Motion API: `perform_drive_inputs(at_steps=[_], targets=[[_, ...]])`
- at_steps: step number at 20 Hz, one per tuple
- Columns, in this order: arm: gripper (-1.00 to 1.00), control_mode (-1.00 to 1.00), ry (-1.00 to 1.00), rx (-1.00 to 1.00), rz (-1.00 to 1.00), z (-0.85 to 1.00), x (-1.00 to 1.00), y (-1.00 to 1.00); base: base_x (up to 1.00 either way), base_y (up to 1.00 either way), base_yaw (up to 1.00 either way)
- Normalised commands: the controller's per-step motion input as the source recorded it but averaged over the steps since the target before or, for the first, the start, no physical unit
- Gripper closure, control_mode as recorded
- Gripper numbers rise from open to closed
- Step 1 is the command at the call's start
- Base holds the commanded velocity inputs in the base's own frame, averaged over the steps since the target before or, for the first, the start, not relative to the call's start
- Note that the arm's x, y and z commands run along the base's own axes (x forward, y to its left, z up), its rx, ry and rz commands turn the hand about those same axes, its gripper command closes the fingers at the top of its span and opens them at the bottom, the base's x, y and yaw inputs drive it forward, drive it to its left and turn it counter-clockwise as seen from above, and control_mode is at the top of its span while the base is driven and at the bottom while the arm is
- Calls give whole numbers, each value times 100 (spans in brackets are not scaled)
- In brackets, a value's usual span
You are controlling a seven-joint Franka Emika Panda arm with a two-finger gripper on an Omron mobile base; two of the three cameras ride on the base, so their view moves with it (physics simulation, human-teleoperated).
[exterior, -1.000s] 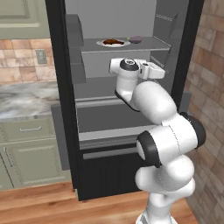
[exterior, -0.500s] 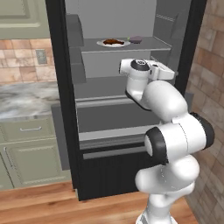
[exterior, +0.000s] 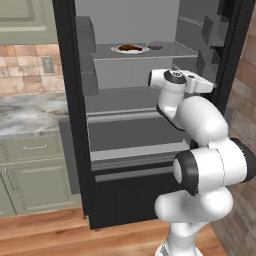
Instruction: Retrieve the chicken drumstick from the fridge and place it on the saucepan with marinade on the stove.
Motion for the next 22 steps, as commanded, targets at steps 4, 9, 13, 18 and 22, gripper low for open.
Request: perform_drive_inputs(at_steps=[4, 9, 13, 18, 22], targets=[[-100, -100, -4, 0, 8, -3, -13, -70, 0, 0, 0], [-100, -100, -2, 0, 7, -7, -2, -61, 0, 0, 0], [-100, -100, 0, 0, 4, -7, 0, -39, 0, 0, 0], [-100, -100, 0, 0, 1, -1, 0, -19, 0, 0, 0], [-100, -100, 0, 0, 0, -5, 0, -6, 0, 0, 0]])
